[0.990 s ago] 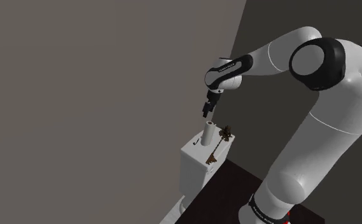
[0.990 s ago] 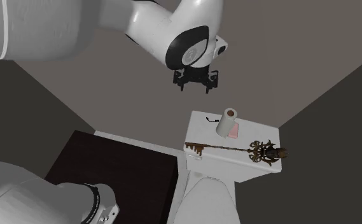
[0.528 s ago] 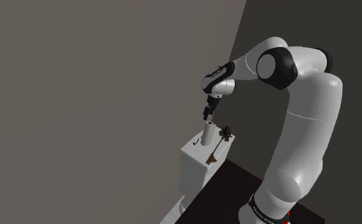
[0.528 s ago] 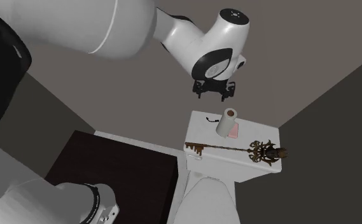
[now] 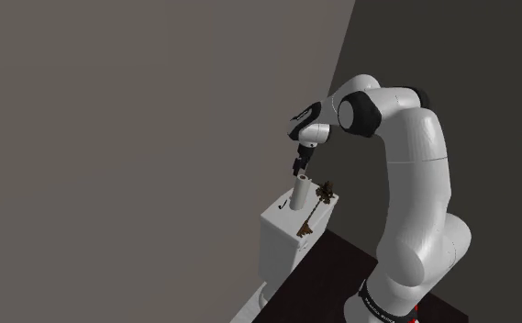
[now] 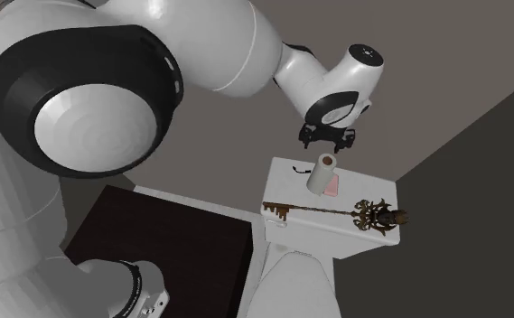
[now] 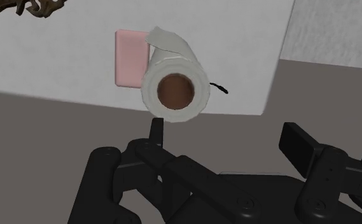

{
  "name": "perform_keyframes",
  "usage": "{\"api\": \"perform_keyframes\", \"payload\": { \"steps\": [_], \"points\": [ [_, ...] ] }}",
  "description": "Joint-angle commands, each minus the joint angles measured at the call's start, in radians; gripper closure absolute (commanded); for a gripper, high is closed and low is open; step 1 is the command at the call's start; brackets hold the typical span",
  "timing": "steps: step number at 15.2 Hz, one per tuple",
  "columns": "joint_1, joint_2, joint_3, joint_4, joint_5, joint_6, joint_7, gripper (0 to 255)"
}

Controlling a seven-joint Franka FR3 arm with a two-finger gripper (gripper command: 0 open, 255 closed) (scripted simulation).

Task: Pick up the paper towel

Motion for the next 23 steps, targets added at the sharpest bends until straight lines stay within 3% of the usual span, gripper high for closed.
{"api": "perform_keyframes", "payload": {
  "steps": [1,3,12,13,23],
  "points": [
    [-0.038,0.077,0.011,0.078,0.021,-0.010,-0.024,0],
    [-0.063,0.134,0.020,0.141,0.031,-0.022,-0.033,0],
    [-0.079,0.206,0.042,0.153,0.055,0.038,-0.047,0],
    [-0.078,0.206,0.042,0.155,0.054,0.036,-0.045,255],
    [-0.077,0.196,0.039,0.150,0.052,0.030,-0.045,255]
  ]
}}
